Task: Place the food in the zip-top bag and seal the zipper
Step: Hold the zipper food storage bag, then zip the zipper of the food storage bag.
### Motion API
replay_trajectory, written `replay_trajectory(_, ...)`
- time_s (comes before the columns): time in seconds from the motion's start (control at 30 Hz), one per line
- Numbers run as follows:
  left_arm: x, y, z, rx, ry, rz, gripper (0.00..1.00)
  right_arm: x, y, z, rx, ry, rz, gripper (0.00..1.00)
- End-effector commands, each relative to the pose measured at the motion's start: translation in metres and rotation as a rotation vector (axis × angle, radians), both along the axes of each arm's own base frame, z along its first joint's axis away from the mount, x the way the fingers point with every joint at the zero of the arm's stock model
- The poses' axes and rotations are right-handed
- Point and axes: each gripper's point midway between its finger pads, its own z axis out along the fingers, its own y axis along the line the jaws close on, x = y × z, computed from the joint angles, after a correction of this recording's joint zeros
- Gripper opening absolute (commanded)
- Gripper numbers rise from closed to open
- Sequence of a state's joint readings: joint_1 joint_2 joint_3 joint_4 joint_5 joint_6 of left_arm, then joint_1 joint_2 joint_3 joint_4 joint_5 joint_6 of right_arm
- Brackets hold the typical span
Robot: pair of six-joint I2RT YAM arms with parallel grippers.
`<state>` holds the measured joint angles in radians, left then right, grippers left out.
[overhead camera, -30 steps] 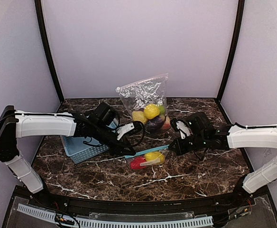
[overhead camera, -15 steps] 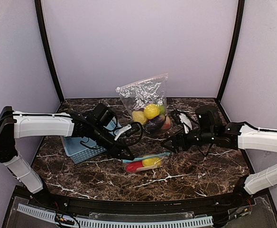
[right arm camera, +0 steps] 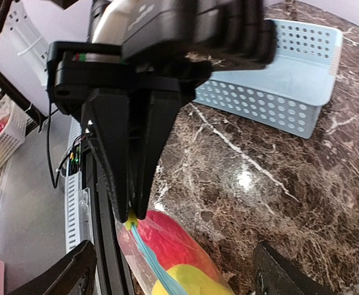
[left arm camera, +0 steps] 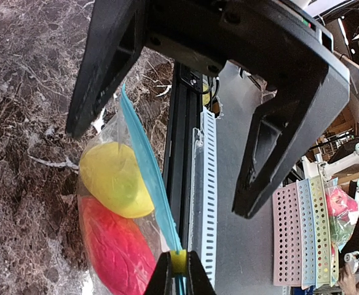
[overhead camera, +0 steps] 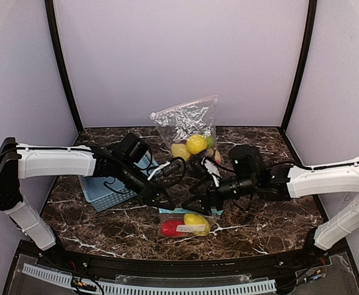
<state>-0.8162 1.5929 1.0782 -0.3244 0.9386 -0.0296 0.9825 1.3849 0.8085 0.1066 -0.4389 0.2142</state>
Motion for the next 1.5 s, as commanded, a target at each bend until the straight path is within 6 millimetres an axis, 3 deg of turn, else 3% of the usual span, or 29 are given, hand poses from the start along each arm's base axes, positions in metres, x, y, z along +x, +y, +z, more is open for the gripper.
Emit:
replay_trajectory(0.0,-0.003,-0.003,0.023,-0.057,0.025,-0.016,0.01,-0.018,0.020,0.017,0.085,-0.021,0.105,0.82)
replay_trajectory(0.2,-0.004,-0.004,0.031,-0.079,0.036,-0.016,0.01,-0.033,0.033,0.000,0.067,0.010,0.160,0.72)
replay_trajectory(0.73,0.001,-0.007,0.042,-0.113,0.030,0.035,0.01,-0.026,0.042,-0.013,0.094,0.045,0.115,0.49)
replay_trajectory(1.03,0.000,-0.007,0.045,-0.129,0.058,0.047,0.01,-0.017,0.041,-0.024,0.070,0.057,0.052,0.00)
replay_trajectory(1.27,-0.009,-0.003,0.050,-0.124,0.129,0.024,0.01,-0.018,0.031,-0.037,-0.015,0.028,0.066,0.00)
replay_trajectory(1.47,-0.022,0.005,0.046,-0.109,0.174,-0.028,0.01,-0.020,0.027,-0.036,-0.025,0.028,0.083,0.00)
